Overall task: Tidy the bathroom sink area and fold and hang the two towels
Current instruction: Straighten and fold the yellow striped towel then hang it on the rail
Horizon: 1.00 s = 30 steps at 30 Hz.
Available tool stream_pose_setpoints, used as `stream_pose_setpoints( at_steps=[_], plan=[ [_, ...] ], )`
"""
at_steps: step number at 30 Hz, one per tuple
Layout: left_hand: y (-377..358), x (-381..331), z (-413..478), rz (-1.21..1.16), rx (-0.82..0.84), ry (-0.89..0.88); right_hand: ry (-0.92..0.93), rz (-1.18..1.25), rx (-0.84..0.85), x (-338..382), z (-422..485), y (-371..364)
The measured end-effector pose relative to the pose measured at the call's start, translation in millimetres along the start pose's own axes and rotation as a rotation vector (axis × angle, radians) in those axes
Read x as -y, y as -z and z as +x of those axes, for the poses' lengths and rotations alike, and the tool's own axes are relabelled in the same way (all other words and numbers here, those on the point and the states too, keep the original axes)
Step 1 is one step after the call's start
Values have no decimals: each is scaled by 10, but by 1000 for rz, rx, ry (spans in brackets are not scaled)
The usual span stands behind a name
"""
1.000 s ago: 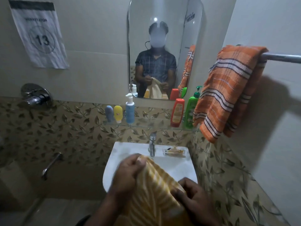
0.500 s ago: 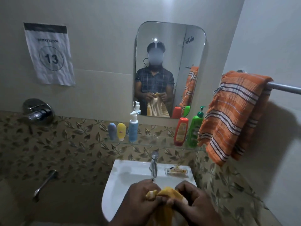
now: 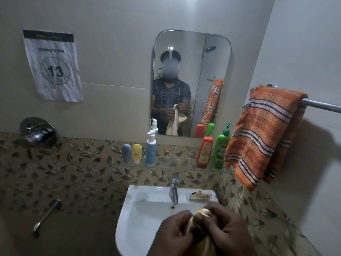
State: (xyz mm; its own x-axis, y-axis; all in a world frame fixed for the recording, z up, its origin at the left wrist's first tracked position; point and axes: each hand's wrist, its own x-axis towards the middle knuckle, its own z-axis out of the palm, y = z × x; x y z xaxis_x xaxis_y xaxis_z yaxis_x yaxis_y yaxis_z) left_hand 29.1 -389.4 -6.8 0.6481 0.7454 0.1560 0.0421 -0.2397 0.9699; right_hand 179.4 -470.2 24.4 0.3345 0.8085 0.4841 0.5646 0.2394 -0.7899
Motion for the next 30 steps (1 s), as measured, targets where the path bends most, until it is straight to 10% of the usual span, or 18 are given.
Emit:
stream_pose_setpoints(
  at_steps=[4, 15, 20, 30],
  plan=[
    [95, -63, 5, -273, 40, -47, -27, 79, 13, 64, -11, -76],
    [360, -134, 2, -35, -234, -101, -129, 83, 50, -69, -79, 72],
    [274, -158, -72, 21, 140, -99, -32, 36, -17, -16, -60, 17],
    [364, -95, -151, -215, -179, -46, -202, 164, -92, 0, -205, 132]
  ],
)
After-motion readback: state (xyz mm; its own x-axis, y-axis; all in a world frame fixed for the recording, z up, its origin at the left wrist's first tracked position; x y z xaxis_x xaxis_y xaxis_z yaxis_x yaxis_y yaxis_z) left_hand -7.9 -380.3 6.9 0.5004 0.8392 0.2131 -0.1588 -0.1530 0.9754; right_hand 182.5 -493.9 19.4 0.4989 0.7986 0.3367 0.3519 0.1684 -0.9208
